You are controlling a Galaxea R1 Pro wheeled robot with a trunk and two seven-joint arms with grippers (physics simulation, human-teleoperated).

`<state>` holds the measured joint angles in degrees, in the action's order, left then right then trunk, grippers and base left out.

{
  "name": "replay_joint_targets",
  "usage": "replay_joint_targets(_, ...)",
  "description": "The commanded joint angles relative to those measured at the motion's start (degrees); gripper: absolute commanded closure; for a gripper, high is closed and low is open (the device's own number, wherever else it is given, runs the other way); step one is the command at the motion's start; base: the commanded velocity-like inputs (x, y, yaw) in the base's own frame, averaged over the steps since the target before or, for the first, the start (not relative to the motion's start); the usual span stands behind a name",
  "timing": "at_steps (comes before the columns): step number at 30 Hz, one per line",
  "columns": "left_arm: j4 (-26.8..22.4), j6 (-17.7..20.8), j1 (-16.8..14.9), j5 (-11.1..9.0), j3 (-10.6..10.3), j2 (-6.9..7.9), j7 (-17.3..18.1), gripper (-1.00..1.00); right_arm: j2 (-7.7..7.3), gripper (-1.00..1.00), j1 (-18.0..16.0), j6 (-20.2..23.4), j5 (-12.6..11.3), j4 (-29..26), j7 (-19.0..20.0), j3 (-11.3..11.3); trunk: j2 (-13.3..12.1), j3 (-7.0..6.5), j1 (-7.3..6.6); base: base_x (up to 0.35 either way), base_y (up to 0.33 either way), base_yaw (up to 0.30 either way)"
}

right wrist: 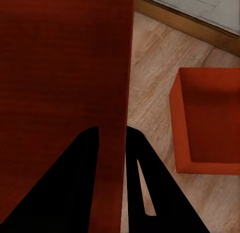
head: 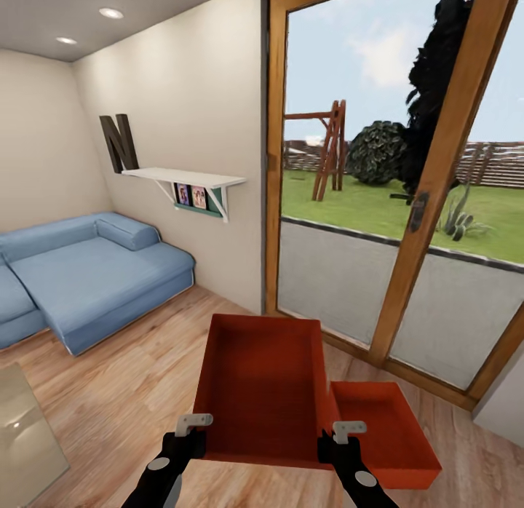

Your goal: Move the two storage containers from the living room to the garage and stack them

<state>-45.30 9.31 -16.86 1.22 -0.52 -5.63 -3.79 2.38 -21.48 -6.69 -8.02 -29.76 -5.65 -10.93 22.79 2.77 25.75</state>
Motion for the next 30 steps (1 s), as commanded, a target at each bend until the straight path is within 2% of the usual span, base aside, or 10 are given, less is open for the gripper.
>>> replay_joint_targets(1, 0.05, 0.36, 0.01, 0.09, -0.09, 0.05, -0.59, 1.00, -0.09, 1.00, -0.08, -4.83, -0.33, -0.12, -0.41, -0.15, 0.13, 0.06, 0.04, 0.000, 0.000, 0.195)
replay_joint_targets(22, 0.05, 0.36, 0.00, 0.10, -0.08, 0.14, -0.60, 1.00, -0.09, 1.00, -0.09, -4.83, -0.41, -0.12, -0.41, -0.15, 0.13, -0.11, 0.04, -0.001, 0.001, 0.024)
replay_joint_targets(30, 0.04, 0.36, -0.01, 0.15, -0.09, 0.15, -0.60, 1.00, -0.09, 1.00, -0.09, -4.83, -0.41, -0.12, -0.41, -0.15, 0.13, -0.11, 0.04, -0.188, 0.225, 0.000)
